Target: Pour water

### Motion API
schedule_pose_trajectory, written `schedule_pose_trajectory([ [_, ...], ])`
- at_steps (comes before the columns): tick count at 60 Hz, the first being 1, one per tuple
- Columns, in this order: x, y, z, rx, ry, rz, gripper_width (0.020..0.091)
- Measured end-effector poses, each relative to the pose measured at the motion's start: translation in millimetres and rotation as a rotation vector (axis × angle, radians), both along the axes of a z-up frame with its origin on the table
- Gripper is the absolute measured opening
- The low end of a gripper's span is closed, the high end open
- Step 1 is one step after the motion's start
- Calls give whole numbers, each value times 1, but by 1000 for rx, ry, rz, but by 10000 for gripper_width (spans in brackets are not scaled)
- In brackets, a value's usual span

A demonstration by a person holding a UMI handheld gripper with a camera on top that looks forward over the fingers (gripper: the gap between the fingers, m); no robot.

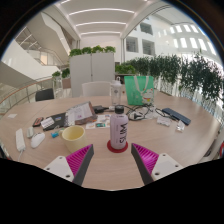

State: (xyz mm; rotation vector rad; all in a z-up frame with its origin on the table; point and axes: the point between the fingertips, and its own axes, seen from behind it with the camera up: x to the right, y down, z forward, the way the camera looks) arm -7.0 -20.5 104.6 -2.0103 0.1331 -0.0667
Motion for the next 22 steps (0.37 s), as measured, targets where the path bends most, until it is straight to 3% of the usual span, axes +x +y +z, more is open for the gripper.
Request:
schedule_pose_trajectory([
  [22,-97,-150,91,34,-16,-66,836],
])
